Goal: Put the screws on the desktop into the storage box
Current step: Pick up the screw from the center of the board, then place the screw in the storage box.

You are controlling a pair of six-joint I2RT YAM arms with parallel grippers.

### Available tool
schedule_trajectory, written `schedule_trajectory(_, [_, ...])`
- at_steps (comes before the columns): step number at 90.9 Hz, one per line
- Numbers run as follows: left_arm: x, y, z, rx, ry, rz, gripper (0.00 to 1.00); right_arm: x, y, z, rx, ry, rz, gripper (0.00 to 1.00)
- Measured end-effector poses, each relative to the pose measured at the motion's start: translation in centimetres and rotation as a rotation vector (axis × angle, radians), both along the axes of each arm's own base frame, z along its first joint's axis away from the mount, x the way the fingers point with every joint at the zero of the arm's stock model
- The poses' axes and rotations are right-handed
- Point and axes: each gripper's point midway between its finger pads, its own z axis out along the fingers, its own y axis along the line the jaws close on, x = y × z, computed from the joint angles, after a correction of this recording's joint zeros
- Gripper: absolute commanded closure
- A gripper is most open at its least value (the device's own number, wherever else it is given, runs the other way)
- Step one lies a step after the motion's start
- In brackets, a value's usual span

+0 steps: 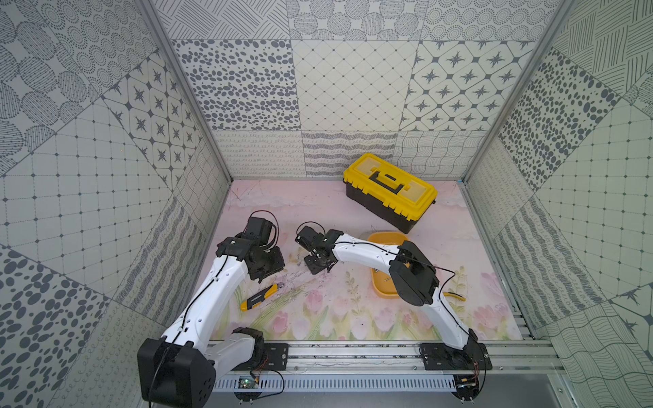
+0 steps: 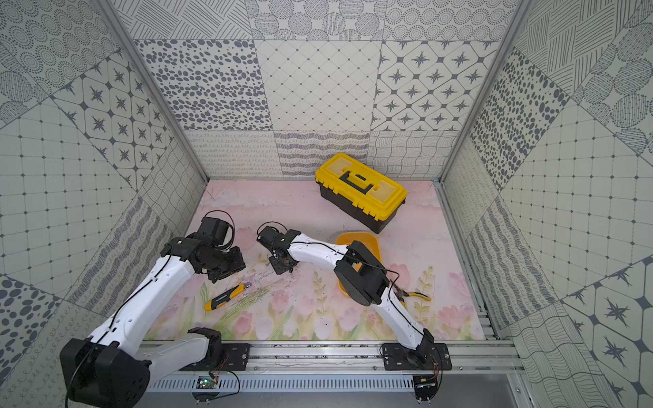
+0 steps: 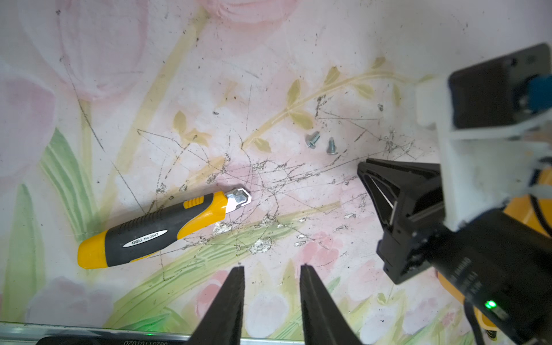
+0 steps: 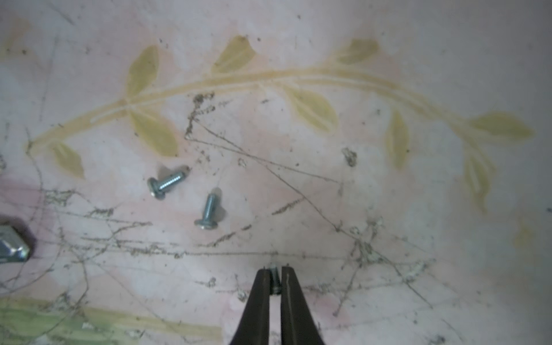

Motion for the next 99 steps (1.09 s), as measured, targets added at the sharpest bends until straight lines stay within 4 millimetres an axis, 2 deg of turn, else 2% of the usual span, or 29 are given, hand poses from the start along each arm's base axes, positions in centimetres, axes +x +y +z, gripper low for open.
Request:
schedule_trajectory(10, [0.0, 0.0, 0.0, 0.000, 0.000, 0.000, 0.63, -0.2, -0.8, 4.0, 0.087, -0.024, -0.004, 1.00])
schedule_trajectory(19, [0.0, -0.1, -0.1, -0.002, 0.006, -0.001, 0.63, -0.2, -2.5, 8.4, 0.185, -0.058, -0.018, 1.00])
schedule_trajectory(28, [0.1, -0.2, -0.5, -0.006, 0.021, -0.003, 0.64, 0.5, -6.3, 11.9, 0.256, -0.099, -0.072, 1.00])
schedule_trajectory(34, [0.1, -0.4, -0.7, -0.015, 0.030, -0.007, 0.65, 1.2, -9.8, 12.8, 0.279, -0.115, -0.135, 1.00])
schedule_trajectory(42, [0.2, -0.7, -1.0, -0.028, 0.042, -0.017, 0.65, 2.0, -15.5, 12.2, 0.286, -0.115, -0.247, 1.00])
schedule_trajectory(51, [0.3, -1.3, -1.3, -0.042, 0.055, -0.037, 0.66, 2.2, -21.9, 9.8, 0.252, -0.093, -0.391, 1.00])
schedule_trajectory(54, [0.3, -1.6, -1.5, -0.046, 0.061, -0.045, 0.66, 2.0, -23.7, 8.8, 0.236, -0.079, -0.431, 1.00])
schedule_trajectory(60, [0.4, -2.1, -1.8, -0.051, 0.077, -0.061, 0.66, 1.2, -26.0, 7.0, 0.207, -0.047, -0.483, 1.00])
schedule_trajectory(71, [0.5, -3.2, -2.2, -0.058, 0.104, -0.095, 0.64, 0.0, -27.9, 4.7, 0.174, -0.003, -0.521, 1.00])
schedule_trajectory(73, [0.5, -3.4, -2.3, -0.057, 0.107, -0.103, 0.63, -0.1, -28.1, 4.4, 0.172, 0.003, -0.524, 0.97])
schedule_trajectory(77, [0.7, -3.7, -2.3, -0.055, 0.112, -0.114, 0.61, -0.2, -28.3, 4.0, 0.171, 0.009, -0.529, 0.78])
schedule_trajectory(86, [1.1, -4.6, -2.4, -0.053, 0.123, -0.136, 0.61, -0.3, -28.2, 3.7, 0.189, 0.007, -0.508, 0.54])
schedule_trajectory(92, [1.6, -5.1, -2.6, -0.049, 0.137, -0.145, 0.61, -0.2, -27.8, 4.2, 0.224, -0.015, -0.491, 0.48])
schedule_trajectory(99, [2.1, -5.7, -2.9, -0.039, 0.154, -0.153, 0.62, 0.0, -27.4, 5.2, 0.276, -0.055, -0.473, 0.48])
